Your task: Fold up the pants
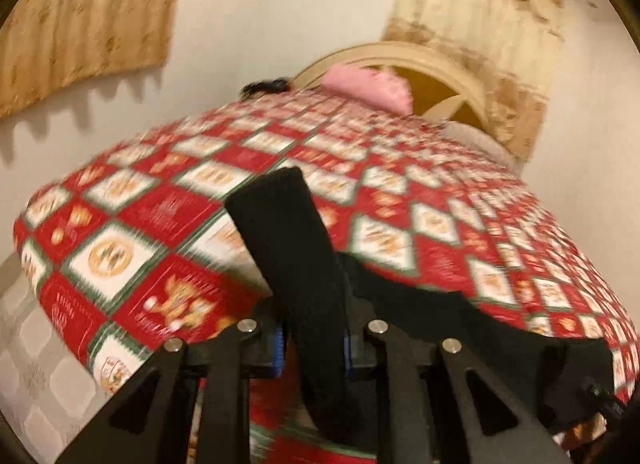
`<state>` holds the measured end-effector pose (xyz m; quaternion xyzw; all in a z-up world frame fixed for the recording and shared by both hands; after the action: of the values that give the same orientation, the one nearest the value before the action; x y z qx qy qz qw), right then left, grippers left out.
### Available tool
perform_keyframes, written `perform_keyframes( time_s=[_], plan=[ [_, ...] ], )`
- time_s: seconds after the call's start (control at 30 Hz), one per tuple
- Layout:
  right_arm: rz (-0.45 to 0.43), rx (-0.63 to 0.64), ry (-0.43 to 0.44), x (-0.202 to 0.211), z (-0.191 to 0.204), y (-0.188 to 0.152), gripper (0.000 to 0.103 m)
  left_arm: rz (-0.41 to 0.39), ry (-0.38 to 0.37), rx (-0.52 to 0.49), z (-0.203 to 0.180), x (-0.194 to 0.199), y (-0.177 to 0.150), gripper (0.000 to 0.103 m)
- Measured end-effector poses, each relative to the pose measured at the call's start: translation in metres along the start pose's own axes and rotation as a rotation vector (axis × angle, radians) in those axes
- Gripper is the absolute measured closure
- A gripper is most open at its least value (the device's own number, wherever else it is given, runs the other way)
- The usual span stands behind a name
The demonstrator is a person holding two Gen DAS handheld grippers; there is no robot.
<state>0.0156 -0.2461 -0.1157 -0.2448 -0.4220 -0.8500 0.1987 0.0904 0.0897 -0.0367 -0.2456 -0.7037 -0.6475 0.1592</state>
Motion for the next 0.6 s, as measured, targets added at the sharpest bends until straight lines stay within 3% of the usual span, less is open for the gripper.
perform_keyframes(
  time_s=[0.13,0.33,0.47,0.6],
  plan=[
    [-0.009,-0.041,0.032,0.007,-0.001,0.005,0.086,-0.053,-0.096,-0.118,-0.059,0.022,0.014,0.082],
    [-0.056,-0.021,0.048,0.028,0.002,0.022,0.086,-0.071,-0.312,-0.306,-0.168,0.042,0.01,0.082],
    [-0.081,-0.036,0.032,0.04,-0.009,0.031,0.086,-0.057,-0.448,-0.421,-0.241,0.051,-0.008,0.082],
    [-0.095,-0.073,0.026,0.049,-0.027,0.036,0.086,-0.062,-0.516,-0.53,-0.293,0.057,-0.031,0.082]
  ],
)
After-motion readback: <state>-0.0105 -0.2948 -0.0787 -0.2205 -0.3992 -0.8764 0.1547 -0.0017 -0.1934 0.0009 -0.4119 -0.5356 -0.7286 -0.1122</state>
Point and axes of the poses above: each gripper's, at about its wrist camera, not at the fingertips, and x roughly against the way its jaws point, z to its left, y to its top, the point moved 9 cm from there along -x, roughly the way its jaws point, and after that the axes turned 8 degrees about -x, right-handed, at the moved point
